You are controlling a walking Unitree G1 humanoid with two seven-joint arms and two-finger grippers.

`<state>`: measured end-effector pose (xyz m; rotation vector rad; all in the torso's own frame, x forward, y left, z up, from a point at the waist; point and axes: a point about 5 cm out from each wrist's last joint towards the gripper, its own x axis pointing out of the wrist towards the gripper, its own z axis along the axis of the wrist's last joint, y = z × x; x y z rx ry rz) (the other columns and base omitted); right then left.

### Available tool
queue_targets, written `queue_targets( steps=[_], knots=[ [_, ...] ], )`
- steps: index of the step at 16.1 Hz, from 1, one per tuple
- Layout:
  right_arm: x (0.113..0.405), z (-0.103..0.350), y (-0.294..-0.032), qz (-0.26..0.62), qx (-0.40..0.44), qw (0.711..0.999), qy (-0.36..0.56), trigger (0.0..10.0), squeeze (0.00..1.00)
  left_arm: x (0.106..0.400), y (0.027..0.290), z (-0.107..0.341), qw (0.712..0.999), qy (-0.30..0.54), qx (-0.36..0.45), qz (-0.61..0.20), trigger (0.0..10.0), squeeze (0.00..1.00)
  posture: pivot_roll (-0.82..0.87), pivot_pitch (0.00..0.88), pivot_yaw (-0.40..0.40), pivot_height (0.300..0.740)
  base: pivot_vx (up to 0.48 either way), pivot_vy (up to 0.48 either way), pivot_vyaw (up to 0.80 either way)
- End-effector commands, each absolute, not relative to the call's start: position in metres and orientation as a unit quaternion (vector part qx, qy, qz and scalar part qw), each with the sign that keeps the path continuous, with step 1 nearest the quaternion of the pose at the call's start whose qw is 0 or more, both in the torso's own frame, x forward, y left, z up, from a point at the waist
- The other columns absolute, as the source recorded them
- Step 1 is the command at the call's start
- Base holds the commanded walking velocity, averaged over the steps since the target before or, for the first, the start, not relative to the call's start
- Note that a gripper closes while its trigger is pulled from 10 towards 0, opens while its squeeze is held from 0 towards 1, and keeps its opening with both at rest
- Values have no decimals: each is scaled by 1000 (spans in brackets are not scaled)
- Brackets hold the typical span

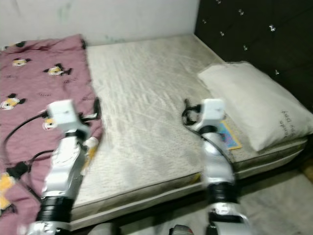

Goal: Clean up the room

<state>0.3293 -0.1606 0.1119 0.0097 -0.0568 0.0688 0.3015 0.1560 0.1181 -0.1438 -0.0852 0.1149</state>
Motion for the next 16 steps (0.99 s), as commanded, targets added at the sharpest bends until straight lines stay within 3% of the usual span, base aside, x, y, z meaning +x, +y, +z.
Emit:
queue_targets(
  steps=[1,5,10,12,16],
  knots=[
    [330,115,-170,23,3,999,-30,10000,0,304,149,122,995,-53,-78,45,10000,0,-58,0,38,740,0,0,0],
    [330,116,-170,24,-4,999,-33,10000,0,303,148,121,995,-47,-76,46,10000,0,-58,0,40,740,0,0,0],
    [330,116,-168,31,-13,999,-36,10000,0,304,148,122,995,-50,-77,45,10000,0,-58,0,39,740,0,0,769],
    [330,116,-168,31,-8,999,-35,10000,0,304,148,122,995,-50,-77,43,10000,0,-58,0,37,740,0,321,613],
    [331,116,-169,30,-8,999,-35,10000,0,304,147,121,995,-48,-81,42,10000,0,-58,0,36,740,0,455,0]
  ],
)
